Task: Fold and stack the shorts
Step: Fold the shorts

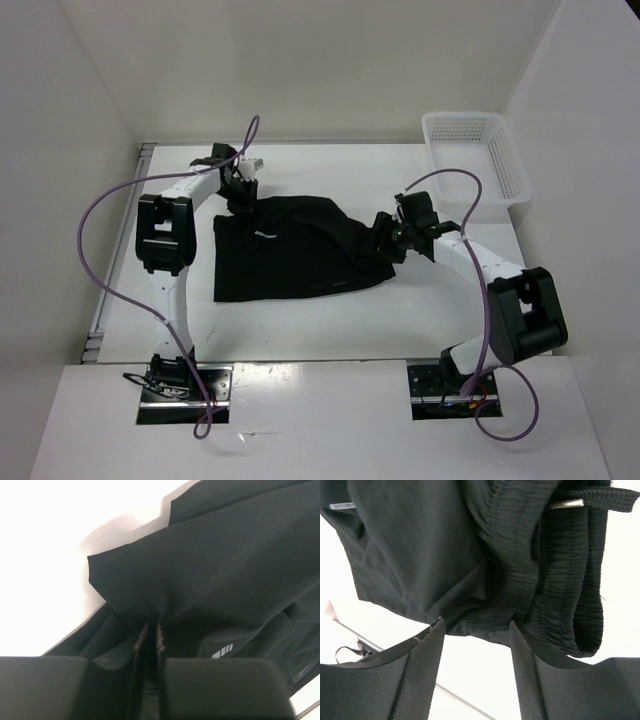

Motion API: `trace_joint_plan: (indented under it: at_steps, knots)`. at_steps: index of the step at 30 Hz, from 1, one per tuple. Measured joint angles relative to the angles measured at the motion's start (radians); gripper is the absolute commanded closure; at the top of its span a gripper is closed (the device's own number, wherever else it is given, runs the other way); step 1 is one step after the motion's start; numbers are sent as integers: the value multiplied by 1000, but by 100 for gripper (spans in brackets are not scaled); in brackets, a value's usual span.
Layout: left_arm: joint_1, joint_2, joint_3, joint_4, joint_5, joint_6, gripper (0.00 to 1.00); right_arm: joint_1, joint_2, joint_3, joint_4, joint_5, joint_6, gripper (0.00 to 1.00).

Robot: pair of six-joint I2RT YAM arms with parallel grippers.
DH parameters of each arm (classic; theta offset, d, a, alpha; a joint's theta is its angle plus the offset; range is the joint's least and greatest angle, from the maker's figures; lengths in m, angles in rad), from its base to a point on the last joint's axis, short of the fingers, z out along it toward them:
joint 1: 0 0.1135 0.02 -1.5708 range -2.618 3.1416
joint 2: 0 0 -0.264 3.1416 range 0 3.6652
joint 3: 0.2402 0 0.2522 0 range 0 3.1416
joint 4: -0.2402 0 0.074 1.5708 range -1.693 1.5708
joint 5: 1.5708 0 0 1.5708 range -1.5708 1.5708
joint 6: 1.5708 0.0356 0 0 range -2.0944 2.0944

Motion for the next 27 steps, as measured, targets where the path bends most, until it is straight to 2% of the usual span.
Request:
trace_joint_plan:
  at_steps: [3, 4, 9, 13, 15, 16, 19, 22, 25, 27]
  knots:
    - [4, -3, -13, 7, 12, 3, 95, 0, 7, 0, 0, 18, 1, 30]
    - [5, -7, -19, 7, 17, 3, 95, -1, 8, 0, -1, 23, 2, 29]
    - [4, -44, -51, -7, 35, 3, 98, -9, 36, 0, 28, 22, 7, 29]
    - [4, -107, -53, -32, 48, 3, 98, -10, 145, 0, 63, -17, 3, 32]
    - [4, -146, -53, -38, 51, 3, 98, -10, 195, 3, 73, -47, -3, 45]
    - [4, -163, -53, -39, 51, 3, 98, -10, 216, 7, 74, -65, -11, 60]
    - [4, -203, -51, -51, 56, 3, 98, -10, 246, 29, 74, -100, -31, 82]
    - [4, -220, -50, -70, 58, 3, 98, -10, 238, 49, 75, -109, -44, 85]
    - [4, -225, -50, -95, 63, 3, 97, -15, 206, 54, 74, -108, -56, 100]
    - [4, -233, -50, -116, 63, 3, 92, -26, 180, 54, 73, -105, -62, 100]
